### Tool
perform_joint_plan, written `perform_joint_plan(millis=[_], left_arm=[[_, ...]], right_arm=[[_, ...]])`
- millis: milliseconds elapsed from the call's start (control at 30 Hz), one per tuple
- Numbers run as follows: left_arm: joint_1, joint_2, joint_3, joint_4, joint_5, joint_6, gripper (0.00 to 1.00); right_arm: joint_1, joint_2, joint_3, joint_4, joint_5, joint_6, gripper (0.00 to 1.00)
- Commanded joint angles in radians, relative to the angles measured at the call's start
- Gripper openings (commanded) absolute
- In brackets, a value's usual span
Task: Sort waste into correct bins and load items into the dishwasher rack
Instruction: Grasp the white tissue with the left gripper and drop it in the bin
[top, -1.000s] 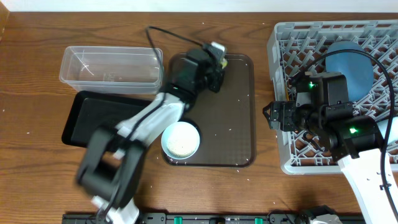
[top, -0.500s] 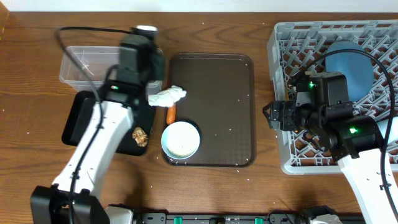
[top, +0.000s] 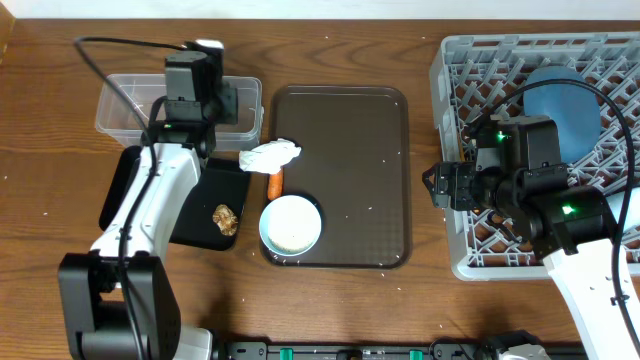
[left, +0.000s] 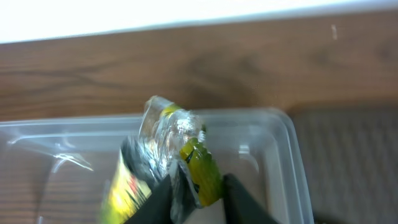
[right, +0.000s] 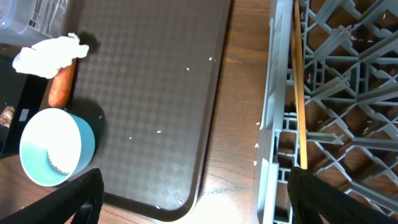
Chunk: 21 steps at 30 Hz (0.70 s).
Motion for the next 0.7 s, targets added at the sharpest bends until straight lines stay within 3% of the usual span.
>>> perform_joint_plan(millis=[0, 167, 333, 500, 667], left_arm=[[-0.013, -0.002, 0.002, -0.023, 0.051, 0.121, 0.37], [-0.047, -0.014, 0.002, -0.109, 0.08, 0.121, 0.46], [-0.101, -0.052, 0.002, -0.252, 0.156, 0.119, 0.66], [-0.192, -0.053, -0.005, -0.401, 0.155, 0.109, 0.68], [-0.267, -0.051, -0.029, -0.428, 0.106, 0.109, 0.68]], right_arm=[[-0.02, 0.0, 0.006, -0.003, -0.004, 0.008, 0.88], [-0.02, 0.0, 0.006, -0.003, -0.004, 0.008, 0.88], [-0.021, 0.0, 0.006, -0.006, -0.004, 0.008, 0.88], [-0.021, 0.0, 0.006, -0.006, -0.004, 0.008, 0.89], [-0.021, 0.0, 0.006, -0.002, -0.004, 0.008, 0.89]])
